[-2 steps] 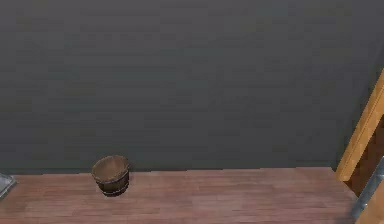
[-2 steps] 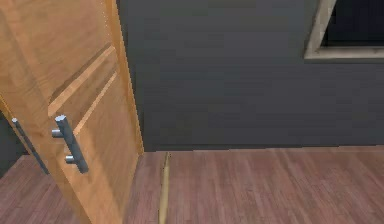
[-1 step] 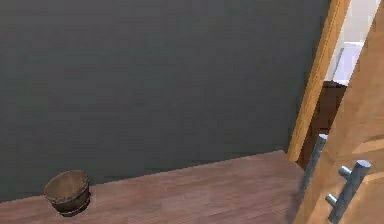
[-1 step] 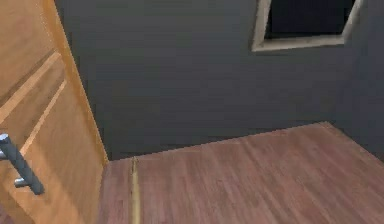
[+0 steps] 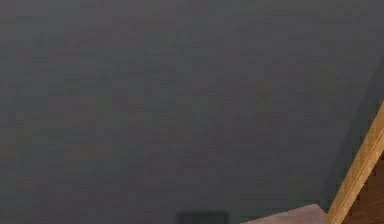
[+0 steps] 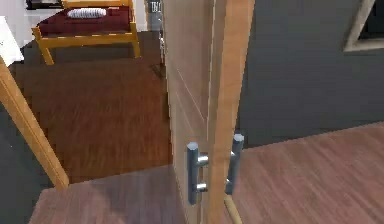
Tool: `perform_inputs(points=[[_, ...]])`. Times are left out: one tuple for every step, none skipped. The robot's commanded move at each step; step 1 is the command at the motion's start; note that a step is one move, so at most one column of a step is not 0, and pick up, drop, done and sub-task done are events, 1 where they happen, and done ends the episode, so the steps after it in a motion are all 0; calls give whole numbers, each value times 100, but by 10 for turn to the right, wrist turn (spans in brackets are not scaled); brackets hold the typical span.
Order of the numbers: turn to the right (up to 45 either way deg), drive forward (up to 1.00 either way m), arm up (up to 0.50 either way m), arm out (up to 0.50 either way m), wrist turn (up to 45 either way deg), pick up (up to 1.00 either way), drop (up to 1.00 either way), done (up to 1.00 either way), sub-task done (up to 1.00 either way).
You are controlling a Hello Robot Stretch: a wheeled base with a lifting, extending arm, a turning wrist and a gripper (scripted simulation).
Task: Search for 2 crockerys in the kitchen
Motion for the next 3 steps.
perform_inputs(points=[[330, 0, 0, 0, 0, 0, 0, 0, 0], [0, 30, 0, 0, 0, 0, 0, 0, 0], [210, 0, 0, 0, 0, 0, 0, 0, 0]])
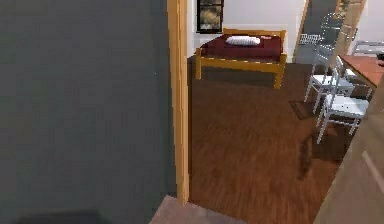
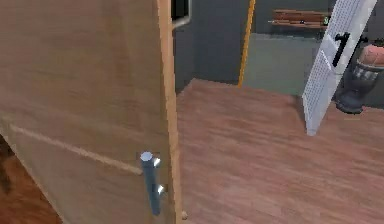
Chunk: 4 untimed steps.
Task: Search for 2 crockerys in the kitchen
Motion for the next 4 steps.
perform_inputs(points=[[0, 50, 0, 0, 0, 0, 0, 0, 0], [210, 0, 0, 0, 0, 0, 0, 0, 0], [0, 75, 0, 0, 0, 0, 0, 0, 0], [90, 0, 0, 0, 0, 0, 0, 0, 0]])
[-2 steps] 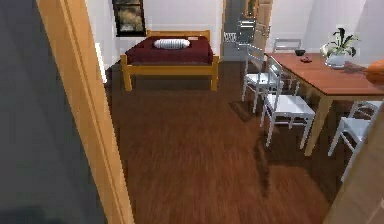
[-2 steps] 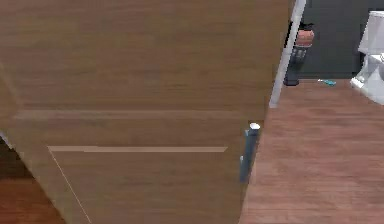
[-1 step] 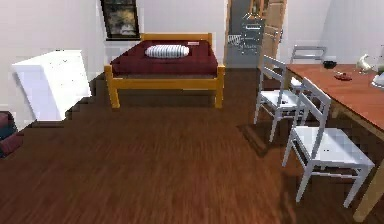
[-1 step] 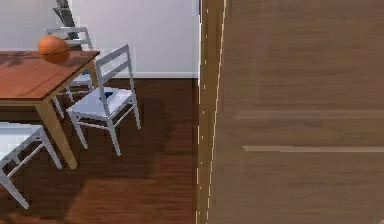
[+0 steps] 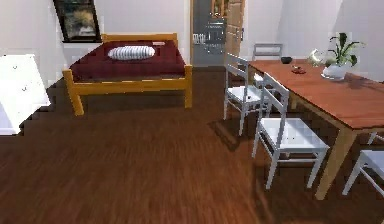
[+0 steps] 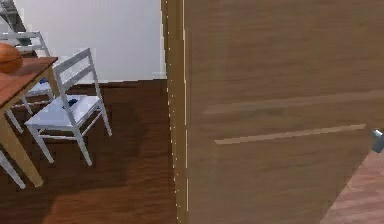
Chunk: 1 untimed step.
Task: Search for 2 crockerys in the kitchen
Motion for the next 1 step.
perform_inputs(points=[[0, 100, 0, 0, 0, 0, 0, 0, 0]])
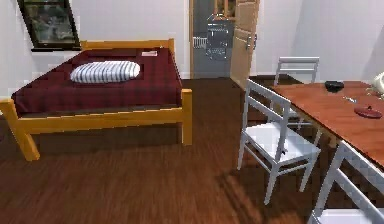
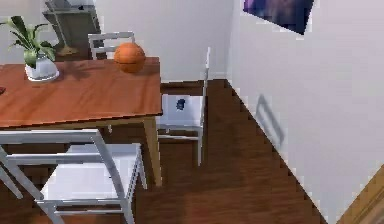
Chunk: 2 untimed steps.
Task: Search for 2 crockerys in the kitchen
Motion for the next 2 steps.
perform_inputs(points=[[0, 100, 0, 0, 0, 0, 0, 0, 0], [30, 0, 0, 0, 0, 0, 0, 0, 0]])
